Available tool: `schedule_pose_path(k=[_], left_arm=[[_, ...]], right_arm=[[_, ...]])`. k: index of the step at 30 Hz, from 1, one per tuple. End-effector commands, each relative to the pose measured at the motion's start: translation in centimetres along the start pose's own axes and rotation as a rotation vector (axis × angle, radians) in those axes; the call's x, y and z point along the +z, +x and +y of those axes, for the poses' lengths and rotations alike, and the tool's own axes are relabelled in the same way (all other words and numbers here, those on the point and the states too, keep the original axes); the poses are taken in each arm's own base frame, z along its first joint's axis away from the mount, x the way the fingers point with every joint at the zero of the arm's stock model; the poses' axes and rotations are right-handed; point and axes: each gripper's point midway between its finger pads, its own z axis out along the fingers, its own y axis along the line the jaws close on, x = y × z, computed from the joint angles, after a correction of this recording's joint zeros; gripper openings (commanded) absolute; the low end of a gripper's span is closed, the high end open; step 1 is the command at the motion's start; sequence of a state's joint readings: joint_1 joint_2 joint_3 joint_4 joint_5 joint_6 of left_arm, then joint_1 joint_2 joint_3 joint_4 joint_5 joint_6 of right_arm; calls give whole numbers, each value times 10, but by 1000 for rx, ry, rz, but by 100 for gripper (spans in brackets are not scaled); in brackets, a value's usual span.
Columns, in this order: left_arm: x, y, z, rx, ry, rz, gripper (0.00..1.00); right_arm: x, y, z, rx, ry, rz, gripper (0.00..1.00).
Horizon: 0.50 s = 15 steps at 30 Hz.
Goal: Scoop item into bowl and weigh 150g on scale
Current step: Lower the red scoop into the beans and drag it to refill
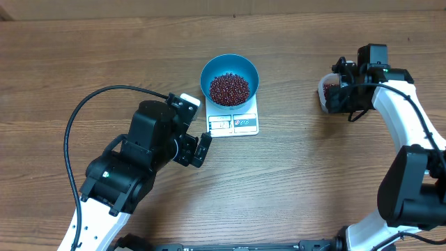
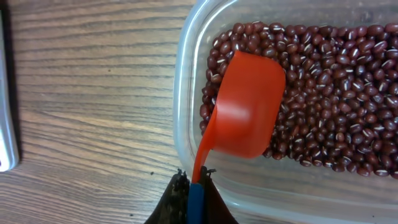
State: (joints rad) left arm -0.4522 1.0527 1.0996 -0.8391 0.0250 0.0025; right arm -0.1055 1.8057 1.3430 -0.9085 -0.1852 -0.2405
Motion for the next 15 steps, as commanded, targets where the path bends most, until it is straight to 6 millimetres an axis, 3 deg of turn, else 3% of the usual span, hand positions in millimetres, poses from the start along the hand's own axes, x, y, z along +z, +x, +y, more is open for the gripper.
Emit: schedule_pose_path(k=[1, 15], left_arm=[[-1, 1, -1, -1, -2, -3, 100], [-1, 1, -1, -1, -2, -3, 99]], right_arm=[[3, 4, 11, 20, -105, -6, 4], [-16, -2, -23, 174, -249, -106, 4]])
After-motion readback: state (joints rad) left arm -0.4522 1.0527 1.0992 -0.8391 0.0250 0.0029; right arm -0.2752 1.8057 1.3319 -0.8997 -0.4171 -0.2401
